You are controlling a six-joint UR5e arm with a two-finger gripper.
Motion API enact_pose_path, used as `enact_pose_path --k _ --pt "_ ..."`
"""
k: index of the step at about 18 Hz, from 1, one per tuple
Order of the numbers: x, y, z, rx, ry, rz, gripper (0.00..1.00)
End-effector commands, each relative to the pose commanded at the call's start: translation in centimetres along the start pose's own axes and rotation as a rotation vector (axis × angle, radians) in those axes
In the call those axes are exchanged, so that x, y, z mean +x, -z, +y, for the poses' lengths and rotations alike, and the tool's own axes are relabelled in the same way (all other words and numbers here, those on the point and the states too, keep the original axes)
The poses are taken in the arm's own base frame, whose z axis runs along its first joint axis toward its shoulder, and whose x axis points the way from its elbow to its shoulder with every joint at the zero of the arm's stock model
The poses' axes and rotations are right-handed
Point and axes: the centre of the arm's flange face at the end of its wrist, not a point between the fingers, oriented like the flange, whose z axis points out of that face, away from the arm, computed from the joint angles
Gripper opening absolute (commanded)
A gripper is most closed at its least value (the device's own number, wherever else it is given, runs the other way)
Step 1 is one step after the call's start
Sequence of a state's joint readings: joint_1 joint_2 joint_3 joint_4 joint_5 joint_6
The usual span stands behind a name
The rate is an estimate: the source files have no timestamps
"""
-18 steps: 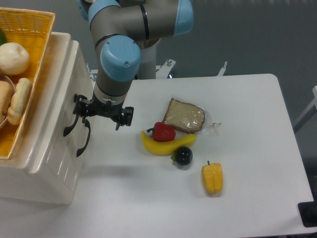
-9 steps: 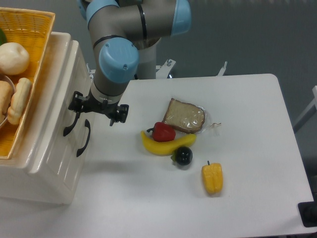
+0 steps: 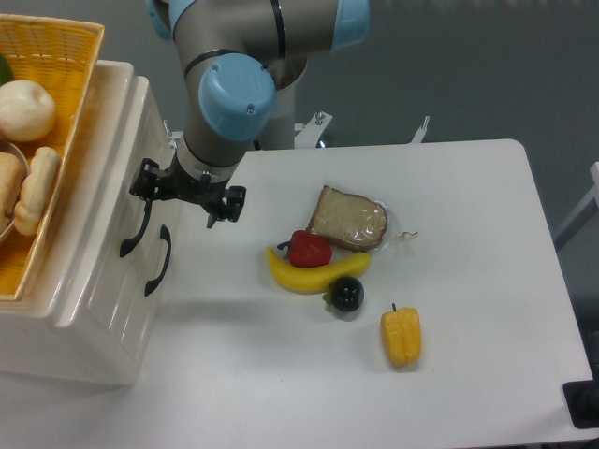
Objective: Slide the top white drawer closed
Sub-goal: 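Hook a gripper finger into the black handle of the top drawer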
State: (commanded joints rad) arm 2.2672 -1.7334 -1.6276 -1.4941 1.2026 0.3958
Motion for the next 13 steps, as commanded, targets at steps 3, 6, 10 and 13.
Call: enact_pose_path --k 3,6,10,13 --pt "0.1 -0.2 -0.1 -0.002 -0.002 0.001 1.00" --pt "-0.1 -0.8 -0.2 -0.010 -0.001 0.003 1.00" --pt "-0.1 -1.4 -0.5 -0.018 -0.006 0.004 1.00" --pt "0.0 -1.8 -0.7 -0.027 -0.009 0.003 1.00"
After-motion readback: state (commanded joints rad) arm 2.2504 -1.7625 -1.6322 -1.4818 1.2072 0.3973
